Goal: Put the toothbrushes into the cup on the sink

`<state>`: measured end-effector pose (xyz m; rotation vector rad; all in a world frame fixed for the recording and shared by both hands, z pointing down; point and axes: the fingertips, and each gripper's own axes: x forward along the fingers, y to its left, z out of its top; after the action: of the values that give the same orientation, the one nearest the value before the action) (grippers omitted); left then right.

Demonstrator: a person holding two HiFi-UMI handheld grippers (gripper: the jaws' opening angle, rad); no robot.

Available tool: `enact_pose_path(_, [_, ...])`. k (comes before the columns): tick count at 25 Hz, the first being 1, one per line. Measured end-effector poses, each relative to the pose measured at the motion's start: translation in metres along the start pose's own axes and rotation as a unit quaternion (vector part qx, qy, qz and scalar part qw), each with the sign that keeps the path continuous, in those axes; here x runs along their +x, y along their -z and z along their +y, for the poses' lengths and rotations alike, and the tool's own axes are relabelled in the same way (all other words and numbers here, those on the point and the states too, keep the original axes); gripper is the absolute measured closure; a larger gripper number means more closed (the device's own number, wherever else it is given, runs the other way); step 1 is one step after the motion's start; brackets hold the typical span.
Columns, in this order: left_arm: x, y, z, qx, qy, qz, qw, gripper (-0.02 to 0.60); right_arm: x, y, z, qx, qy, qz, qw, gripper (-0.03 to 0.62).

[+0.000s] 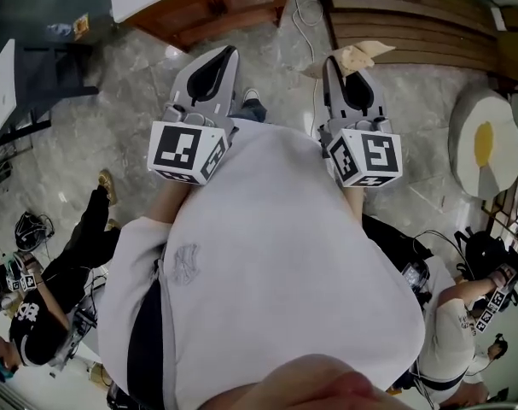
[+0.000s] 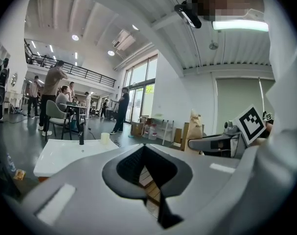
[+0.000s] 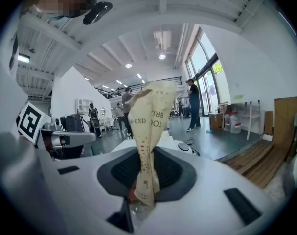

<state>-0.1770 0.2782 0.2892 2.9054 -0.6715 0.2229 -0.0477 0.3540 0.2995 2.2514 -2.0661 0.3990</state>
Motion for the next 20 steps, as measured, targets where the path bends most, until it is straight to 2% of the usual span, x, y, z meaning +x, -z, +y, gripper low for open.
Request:
enact_pose_path(7, [0.027,-0.015,0.053,0.006,-0.002,-0.006,1.0000,0.597,0.052,-0.019,-0.005,0.000,0.017,-0.012,1.000,0.533])
enact_pose_path(15, [0.030,-0.010,0.079,-0.010,-0.016,0.002,0.9998,0.597,0.075,-0.011,-0.014,0.006,0.035,0.008,0.999,0.533])
enact_pose_path(20, [0.026,0.000,0.093,-0.023,-0.035,0.010,0.9991,0.597,0.091,-0.012,-0.014,0.001,0.027,0.015,1.000,0.533])
